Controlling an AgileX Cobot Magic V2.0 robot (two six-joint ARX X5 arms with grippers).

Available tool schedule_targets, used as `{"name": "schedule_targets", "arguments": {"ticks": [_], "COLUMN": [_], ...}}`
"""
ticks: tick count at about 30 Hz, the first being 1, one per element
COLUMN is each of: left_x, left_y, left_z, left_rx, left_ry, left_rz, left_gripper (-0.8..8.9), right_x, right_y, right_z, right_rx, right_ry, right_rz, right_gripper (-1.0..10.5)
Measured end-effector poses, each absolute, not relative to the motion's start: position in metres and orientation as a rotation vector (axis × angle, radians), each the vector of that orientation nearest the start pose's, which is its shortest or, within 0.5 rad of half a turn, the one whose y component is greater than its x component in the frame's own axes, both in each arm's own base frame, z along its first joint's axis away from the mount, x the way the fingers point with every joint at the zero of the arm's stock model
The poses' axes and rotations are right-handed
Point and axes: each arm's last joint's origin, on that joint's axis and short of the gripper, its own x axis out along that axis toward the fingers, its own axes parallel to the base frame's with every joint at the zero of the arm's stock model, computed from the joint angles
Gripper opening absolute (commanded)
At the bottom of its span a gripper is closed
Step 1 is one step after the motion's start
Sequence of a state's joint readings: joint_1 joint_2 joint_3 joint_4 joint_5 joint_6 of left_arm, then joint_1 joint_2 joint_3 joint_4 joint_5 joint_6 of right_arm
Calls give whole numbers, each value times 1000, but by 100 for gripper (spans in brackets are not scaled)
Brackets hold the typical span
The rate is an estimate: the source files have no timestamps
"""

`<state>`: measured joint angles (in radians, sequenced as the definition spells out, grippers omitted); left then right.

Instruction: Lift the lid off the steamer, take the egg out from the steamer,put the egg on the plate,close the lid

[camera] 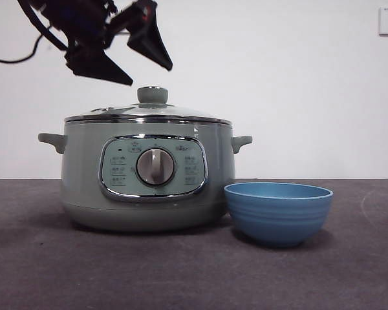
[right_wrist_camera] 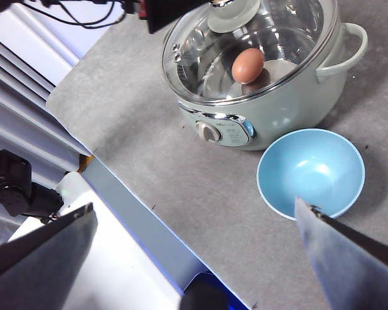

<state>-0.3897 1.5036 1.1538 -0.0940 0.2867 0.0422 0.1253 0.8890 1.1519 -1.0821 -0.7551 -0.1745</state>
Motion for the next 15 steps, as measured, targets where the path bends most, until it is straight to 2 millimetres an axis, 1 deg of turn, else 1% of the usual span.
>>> {"name": "schedule_targets", "arguments": {"ticks": [10, 15], "left_x": [323, 321], "left_y": [-151, -156], "left_z": [271, 270], "left_rx": [87, 110], "left_ry": [510, 504], "left_rz": [-655, -628], "left_gripper": [539, 521], "right_x": [132, 132], "right_y": [37, 37], "right_z": [365, 365], "right_rx": [107, 107], "right_ry": [726, 726], "right_rz": [893, 893], "right_gripper": [568, 567]}}
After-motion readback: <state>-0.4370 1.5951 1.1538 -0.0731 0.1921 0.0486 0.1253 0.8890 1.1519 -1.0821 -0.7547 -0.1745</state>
